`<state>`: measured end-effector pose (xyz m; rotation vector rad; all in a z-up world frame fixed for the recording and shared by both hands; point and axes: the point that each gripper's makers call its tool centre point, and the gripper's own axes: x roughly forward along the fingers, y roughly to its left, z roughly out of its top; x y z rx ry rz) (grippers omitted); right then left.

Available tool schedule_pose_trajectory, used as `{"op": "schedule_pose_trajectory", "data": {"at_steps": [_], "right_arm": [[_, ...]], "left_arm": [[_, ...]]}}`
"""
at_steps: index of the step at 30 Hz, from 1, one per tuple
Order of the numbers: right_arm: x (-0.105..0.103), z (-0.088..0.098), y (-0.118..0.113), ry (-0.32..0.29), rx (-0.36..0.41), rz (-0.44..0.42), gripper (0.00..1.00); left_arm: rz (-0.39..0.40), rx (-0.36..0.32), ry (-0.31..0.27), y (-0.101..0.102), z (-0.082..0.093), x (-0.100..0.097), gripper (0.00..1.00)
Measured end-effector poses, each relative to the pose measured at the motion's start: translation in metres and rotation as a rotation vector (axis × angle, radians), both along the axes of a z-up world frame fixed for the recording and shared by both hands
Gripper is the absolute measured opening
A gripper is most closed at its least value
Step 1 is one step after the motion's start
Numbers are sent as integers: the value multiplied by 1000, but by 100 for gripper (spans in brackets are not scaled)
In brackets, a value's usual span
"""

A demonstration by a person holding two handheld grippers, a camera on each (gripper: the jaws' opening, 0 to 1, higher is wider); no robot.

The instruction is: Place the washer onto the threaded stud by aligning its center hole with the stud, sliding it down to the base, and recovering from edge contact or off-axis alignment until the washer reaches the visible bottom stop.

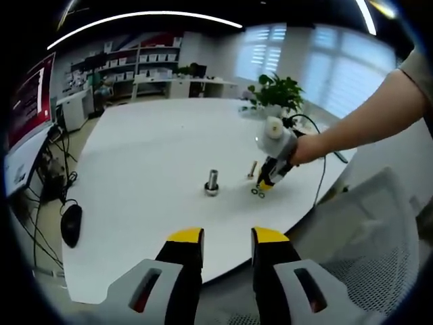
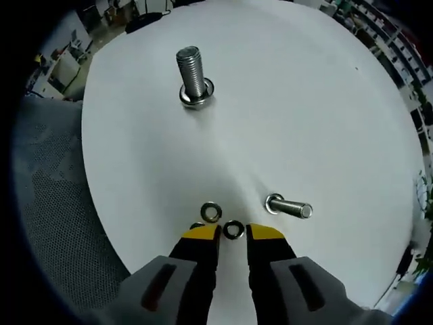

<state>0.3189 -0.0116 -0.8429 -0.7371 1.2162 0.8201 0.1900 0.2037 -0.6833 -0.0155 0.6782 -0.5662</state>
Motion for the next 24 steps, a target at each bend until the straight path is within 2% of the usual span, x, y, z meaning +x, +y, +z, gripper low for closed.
{"op": "schedule_pose_trajectory", "data": {"at_steps": [4, 9, 15, 19, 20, 22, 24], "right_arm": [[0, 0, -1, 37, 24, -20, 17], [-4, -1, -2, 29, 26, 32, 17], [-3, -1, -6, 35, 36, 20, 16], [2, -1, -6, 33, 18, -2, 10], [1, -1, -5, 35, 12, 4, 10], [-2, -1, -4, 47, -4, 97, 12], [-4, -2, -3, 62, -13, 122, 15]], "left_arm": [[7, 0, -8, 1, 1, 1, 26], [19, -3, -8, 3, 1, 2, 26], [5, 7, -9, 1, 1, 1, 25], [9, 11, 0, 2, -1, 1, 25], [12, 11, 1, 3, -1, 1, 25], [17, 10, 2, 3, -1, 1, 25], [15, 12, 3, 3, -1, 1, 25]]}}
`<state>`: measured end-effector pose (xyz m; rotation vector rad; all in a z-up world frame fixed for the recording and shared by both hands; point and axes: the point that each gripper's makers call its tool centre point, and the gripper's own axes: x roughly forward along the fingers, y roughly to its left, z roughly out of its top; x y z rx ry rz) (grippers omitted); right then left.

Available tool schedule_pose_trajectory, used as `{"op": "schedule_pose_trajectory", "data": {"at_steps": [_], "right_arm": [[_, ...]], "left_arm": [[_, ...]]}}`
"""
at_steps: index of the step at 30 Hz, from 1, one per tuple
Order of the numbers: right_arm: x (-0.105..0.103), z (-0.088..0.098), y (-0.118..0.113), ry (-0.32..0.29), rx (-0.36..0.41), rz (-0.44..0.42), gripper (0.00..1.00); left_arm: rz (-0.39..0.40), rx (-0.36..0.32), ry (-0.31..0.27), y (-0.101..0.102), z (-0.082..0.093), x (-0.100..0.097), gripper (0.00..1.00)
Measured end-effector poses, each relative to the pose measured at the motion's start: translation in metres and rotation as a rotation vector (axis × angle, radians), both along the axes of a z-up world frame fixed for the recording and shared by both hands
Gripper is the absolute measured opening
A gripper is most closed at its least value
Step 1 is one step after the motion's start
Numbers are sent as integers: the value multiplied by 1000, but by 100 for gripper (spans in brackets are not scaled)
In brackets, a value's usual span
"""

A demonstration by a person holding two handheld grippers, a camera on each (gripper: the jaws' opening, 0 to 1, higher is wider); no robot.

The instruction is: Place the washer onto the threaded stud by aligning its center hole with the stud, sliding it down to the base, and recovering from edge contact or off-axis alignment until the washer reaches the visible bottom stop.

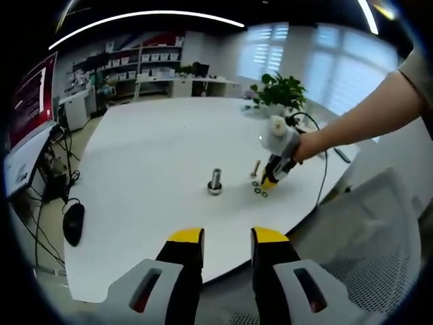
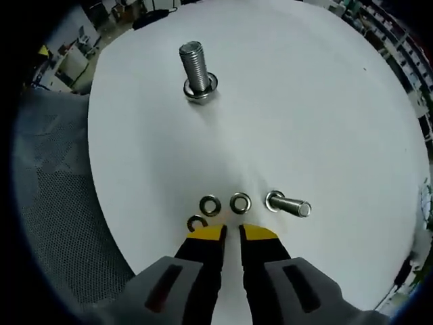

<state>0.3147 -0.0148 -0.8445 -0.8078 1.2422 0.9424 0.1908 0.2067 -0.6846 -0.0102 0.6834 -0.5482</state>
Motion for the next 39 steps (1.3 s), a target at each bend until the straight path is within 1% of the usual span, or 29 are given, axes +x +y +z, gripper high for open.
{"op": "schedule_pose_trajectory", "data": {"at_steps": [2, 3, 5, 7, 10, 13, 16, 19, 22, 27, 34, 39], "right_arm": [[1, 0, 0, -17, -10, 6, 16], [4, 1, 1, -39, -12, 3, 18], [10, 3, 7, -87, 13, 0, 21], [11, 5, 11, -92, 24, -45, 21], [13, 4, 11, -89, 14, -80, 21], [19, 3, 10, -105, 9, -109, 20], [18, 2, 13, -96, 19, -131, 19], [19, 2, 15, -102, 22, -126, 19], [17, 1, 16, -81, 31, -125, 16], [16, 1, 15, -91, 30, -123, 16], [9, 0, 2, -74, 0, -121, 16], [-1, 0, -8, -62, -22, -133, 16]], "left_arm": [[-3, 2, -1, 0, 0, 0, 25], [-4, 2, -2, 0, 0, 0, 25], [1, 1, -5, 0, 1, 1, 25], [8, -3, -7, 1, 1, 1, 25], [6, -2, -7, 1, 1, 1, 25], [4, 0, -6, 1, 1, 1, 25], [7, -2, -6, 1, 1, 1, 25], [8, -2, -7, 1, 1, 1, 25], [5, -2, -6, 1, 1, 1, 25], [3, -3, -6, 0, 1, 1, 25], [-5, -5, -6, -1, 1, 0, 25], [-10, -13, -13, -2, 3, 1, 25]]}}
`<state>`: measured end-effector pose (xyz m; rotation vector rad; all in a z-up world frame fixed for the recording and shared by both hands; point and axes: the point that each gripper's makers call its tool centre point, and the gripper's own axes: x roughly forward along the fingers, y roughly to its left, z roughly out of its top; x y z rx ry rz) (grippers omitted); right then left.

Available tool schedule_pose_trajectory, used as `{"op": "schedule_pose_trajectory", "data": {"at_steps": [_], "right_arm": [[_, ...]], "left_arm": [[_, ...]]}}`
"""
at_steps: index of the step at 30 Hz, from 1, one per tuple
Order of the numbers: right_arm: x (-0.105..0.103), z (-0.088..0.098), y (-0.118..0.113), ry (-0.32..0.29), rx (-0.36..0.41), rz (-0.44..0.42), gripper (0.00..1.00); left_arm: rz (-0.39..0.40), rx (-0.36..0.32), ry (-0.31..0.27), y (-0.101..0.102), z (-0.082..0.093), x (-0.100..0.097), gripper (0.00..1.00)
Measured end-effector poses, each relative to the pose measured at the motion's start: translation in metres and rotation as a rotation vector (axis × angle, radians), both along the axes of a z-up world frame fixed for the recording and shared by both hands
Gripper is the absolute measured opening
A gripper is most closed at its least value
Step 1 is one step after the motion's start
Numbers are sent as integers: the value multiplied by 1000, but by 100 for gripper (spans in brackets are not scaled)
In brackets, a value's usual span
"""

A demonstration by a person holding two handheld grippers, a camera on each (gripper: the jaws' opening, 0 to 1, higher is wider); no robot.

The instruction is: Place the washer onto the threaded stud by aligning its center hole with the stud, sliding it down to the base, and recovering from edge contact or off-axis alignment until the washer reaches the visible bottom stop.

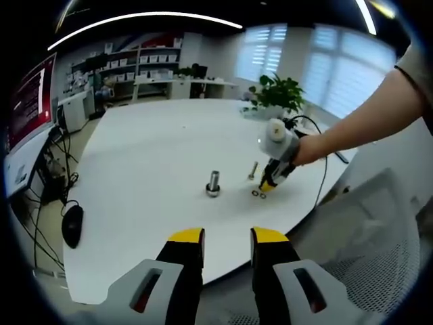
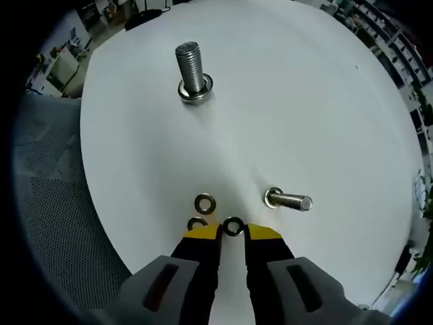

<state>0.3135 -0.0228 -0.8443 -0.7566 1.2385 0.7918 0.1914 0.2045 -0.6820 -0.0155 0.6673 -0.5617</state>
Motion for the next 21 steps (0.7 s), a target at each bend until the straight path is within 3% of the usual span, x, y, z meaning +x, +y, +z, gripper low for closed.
{"op": "schedule_pose_trajectory", "data": {"at_steps": [8, 18, 19, 21], "right_arm": [[-4, -1, -3, -24, 4, -47, 16], [-3, -4, -2, 26, -83, -112, 16], [-7, -4, -1, 52, -83, -119, 15], [-5, -8, -2, 37, -117, -99, 15]], "left_arm": [[-8, -6, -17, -2, 3, 0, 25], [-22, 1, -10, -4, 2, -1, 25], [-25, 1, -10, -4, 2, -2, 25], [-27, 0, -9, -4, 2, -2, 25]]}}
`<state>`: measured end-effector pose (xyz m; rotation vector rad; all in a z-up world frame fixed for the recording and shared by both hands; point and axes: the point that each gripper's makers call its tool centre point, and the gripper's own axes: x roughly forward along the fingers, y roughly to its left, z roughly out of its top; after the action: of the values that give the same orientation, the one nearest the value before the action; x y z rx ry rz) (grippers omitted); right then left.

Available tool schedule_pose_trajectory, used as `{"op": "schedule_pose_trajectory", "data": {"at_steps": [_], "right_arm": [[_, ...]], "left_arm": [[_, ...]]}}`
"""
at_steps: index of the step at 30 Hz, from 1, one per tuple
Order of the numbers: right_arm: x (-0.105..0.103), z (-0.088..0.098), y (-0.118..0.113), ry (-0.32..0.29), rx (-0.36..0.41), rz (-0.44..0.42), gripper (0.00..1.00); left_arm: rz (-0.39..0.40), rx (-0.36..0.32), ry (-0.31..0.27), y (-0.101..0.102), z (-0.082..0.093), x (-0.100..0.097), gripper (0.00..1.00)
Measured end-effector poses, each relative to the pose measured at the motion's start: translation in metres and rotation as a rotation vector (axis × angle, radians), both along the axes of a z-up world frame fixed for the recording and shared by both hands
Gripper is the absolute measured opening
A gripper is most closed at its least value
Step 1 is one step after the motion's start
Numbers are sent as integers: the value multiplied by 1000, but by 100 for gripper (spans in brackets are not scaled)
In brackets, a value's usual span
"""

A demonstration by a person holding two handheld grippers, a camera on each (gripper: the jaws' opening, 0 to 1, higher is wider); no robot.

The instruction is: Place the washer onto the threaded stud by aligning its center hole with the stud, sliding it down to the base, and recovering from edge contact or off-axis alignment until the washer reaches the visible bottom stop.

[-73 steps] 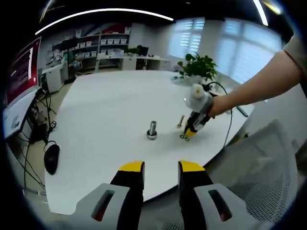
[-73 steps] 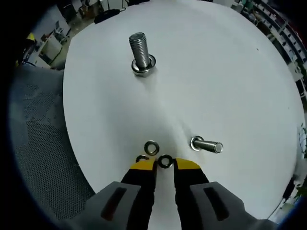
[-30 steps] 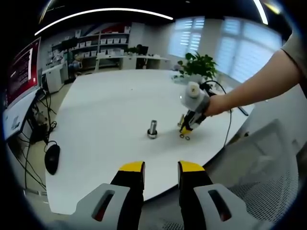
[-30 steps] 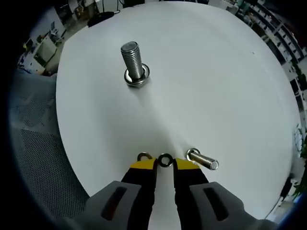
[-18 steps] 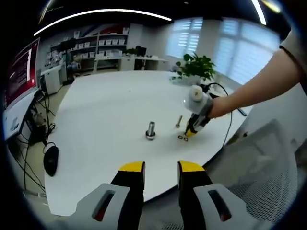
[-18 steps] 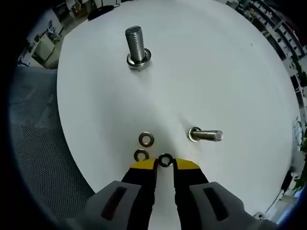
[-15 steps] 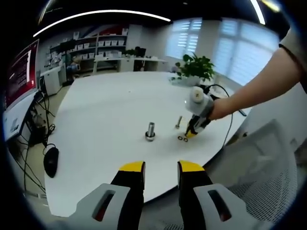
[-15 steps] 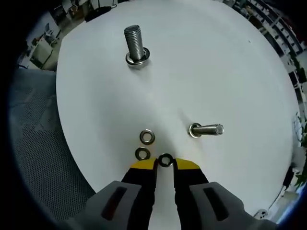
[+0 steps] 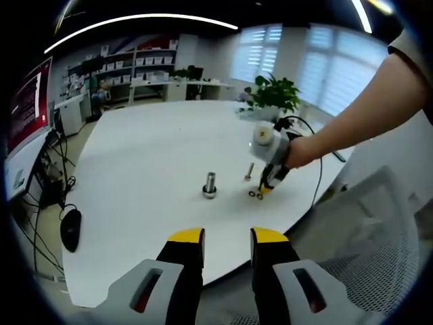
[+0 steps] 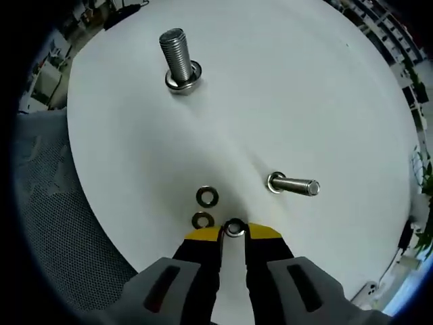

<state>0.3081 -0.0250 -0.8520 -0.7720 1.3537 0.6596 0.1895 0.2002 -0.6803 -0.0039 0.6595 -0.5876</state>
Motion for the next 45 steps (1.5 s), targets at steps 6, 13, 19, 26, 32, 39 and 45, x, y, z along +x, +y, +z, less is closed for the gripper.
{"op": "schedule_pose_trajectory", "data": {"at_steps": [6, 13, 19, 26, 32, 39, 45], "right_arm": [[0, 2, -1, -16, -9, -26, 15], [-1, 6, -1, -102, 105, -67, 15], [-8, 8, -7, -101, 112, -140, 14], [-10, 22, -3, -105, 115, -157, 14], [-5, 41, -4, -144, 137, -155, 14], [-9, 50, -9, -157, 167, -203, 14], [-10, 56, -21, -169, 175, -224, 14]], "left_arm": [[0, -6, 1, -1, 0, 0, 24], [0, -15, 1, -1, 1, 0, 23], [-6, -17, -4, -2, 1, 0, 23], [-22, -18, 11, -5, -1, -4, 23], [-47, -15, 10, -8, -1, -6, 23], [-3, -59, -5, -4, 5, 0, 23], [-30, -51, -11, -8, 5, -2, 23]]}}
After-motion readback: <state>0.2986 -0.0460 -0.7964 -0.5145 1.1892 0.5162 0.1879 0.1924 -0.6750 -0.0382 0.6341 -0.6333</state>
